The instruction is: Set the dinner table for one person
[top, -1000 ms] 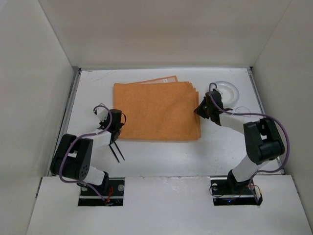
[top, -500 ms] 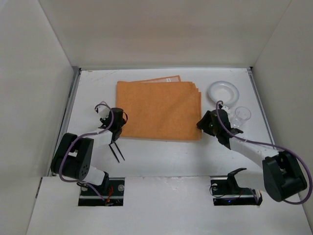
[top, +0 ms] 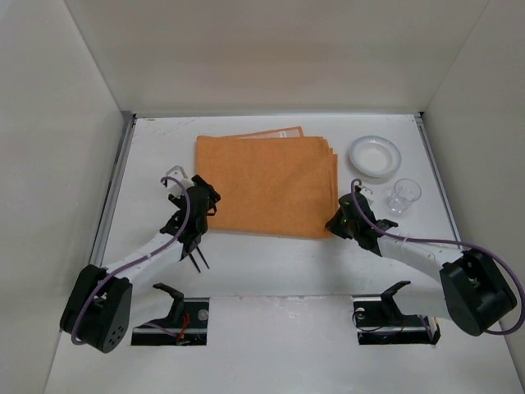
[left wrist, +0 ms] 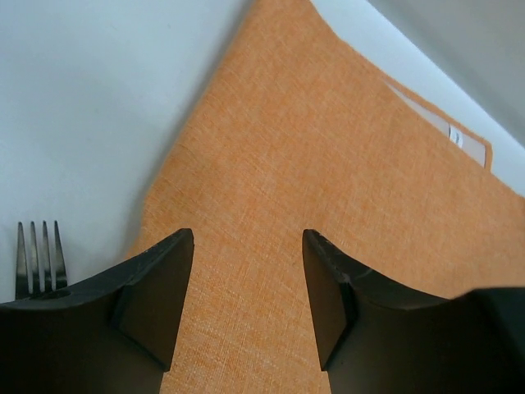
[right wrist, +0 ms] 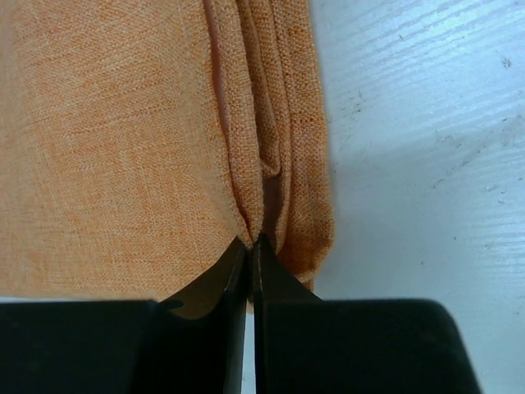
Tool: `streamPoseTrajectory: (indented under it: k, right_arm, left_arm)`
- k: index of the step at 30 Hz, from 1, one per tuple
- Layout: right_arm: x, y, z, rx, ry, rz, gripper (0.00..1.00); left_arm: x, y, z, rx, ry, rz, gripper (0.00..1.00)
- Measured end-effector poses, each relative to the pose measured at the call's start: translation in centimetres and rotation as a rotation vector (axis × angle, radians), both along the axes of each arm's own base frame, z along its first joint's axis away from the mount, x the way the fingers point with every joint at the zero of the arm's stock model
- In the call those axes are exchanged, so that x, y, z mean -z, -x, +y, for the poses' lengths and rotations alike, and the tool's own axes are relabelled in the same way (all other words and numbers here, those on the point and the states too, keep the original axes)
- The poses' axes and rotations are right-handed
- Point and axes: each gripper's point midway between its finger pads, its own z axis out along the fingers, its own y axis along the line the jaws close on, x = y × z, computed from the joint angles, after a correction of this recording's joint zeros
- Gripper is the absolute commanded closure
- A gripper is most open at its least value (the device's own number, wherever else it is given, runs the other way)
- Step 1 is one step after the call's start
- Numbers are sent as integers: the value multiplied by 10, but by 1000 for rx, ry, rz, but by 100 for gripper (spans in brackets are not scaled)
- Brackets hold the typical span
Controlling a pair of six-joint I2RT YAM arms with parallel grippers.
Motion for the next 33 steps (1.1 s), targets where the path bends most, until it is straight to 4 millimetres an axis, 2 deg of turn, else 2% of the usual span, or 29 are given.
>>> streamPoseTrajectory:
  k: [6, 11, 12, 16, 21, 23, 28, 29, 33]
  right_arm:
    - [-7, 2, -4, 44, -21, -1, 96]
    - [-22, 1, -27, 117, -18, -29, 92]
    - [-23, 0, -33, 135, -13, -30, 88]
    - [-18, -1, -50, 180, 16, -10, 59]
    - [-20, 1, -64, 189, 63, -16, 51]
    - [-28, 0, -69, 196, 70, -38, 58]
    - [-70, -18, -70, 191, 62, -145, 94]
    - [-80, -23, -68, 188, 56, -173, 96]
    - [-113, -45, -70, 196, 55, -243, 95]
  left_arm:
    - [41, 13, -10, 54, -45, 109, 47]
    - [63, 27, -11, 74, -47, 162, 47]
    - [65, 28, -12, 78, -45, 166, 47]
    - [70, 33, -15, 91, -33, 178, 48]
    - [66, 40, -14, 99, -12, 161, 52]
    - [52, 40, -16, 106, 7, 119, 56]
    - [11, 40, -41, 187, 51, -9, 70]
    - [6, 40, -48, 211, 51, -26, 73]
    - [-5, 42, -73, 300, 38, -86, 76]
